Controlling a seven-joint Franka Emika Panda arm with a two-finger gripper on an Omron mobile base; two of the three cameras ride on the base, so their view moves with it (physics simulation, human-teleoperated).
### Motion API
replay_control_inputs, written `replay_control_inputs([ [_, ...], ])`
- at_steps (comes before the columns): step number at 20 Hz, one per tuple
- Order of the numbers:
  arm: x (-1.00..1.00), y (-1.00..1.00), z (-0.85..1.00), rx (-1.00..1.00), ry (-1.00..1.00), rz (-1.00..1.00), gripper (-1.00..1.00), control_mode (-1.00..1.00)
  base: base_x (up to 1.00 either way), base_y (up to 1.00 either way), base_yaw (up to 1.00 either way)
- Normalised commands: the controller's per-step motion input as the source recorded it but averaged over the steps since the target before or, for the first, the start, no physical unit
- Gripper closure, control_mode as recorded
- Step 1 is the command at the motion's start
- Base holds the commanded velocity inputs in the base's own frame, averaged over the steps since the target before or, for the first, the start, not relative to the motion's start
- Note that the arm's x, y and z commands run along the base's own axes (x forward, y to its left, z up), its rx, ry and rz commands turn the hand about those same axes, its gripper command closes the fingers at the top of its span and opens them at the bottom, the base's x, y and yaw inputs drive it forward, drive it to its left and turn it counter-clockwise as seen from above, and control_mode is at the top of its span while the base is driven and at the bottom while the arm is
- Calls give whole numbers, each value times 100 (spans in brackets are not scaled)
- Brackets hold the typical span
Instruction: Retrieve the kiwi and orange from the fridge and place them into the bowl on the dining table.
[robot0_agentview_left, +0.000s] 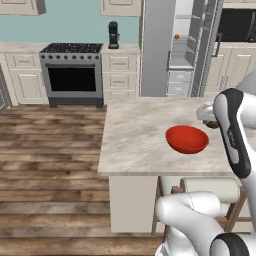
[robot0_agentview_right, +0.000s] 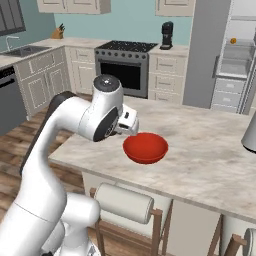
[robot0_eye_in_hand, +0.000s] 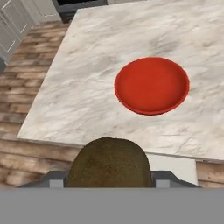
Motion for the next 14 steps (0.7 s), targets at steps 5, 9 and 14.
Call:
replay_control_inputs([
  [5, 74, 0, -36, 0, 19, -5, 100, -100, 0, 0, 0],
  [9, 69, 0, -40, 0, 8, -2, 100, -100, 0, 0, 0],
  [14, 62, -6, -45, 0, 3, -2, 100, -100, 0, 0, 0],
])
